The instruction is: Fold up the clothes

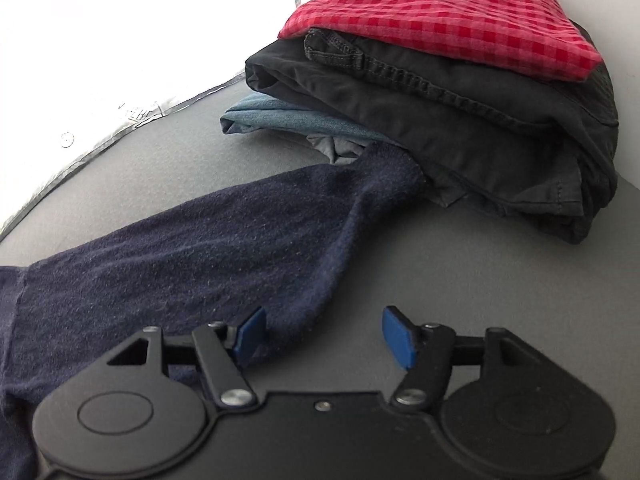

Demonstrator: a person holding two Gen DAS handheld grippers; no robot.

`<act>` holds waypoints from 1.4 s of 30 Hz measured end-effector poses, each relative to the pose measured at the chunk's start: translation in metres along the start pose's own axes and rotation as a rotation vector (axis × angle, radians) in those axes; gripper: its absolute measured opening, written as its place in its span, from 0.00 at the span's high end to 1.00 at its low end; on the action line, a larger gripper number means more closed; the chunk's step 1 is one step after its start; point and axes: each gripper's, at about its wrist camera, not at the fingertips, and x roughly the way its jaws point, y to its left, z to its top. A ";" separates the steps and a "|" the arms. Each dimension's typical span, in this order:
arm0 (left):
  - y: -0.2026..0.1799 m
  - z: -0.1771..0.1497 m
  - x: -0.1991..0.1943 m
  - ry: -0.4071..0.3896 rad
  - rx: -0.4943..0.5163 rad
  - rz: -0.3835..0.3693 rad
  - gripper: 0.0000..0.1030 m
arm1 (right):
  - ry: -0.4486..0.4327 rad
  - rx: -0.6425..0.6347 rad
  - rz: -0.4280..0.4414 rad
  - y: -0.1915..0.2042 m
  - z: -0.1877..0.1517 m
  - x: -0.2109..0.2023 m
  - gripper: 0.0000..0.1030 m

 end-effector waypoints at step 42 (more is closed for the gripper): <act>0.377 -0.108 -0.063 -0.183 -0.686 0.207 0.01 | -0.007 -0.507 0.327 0.266 -0.232 -0.164 0.40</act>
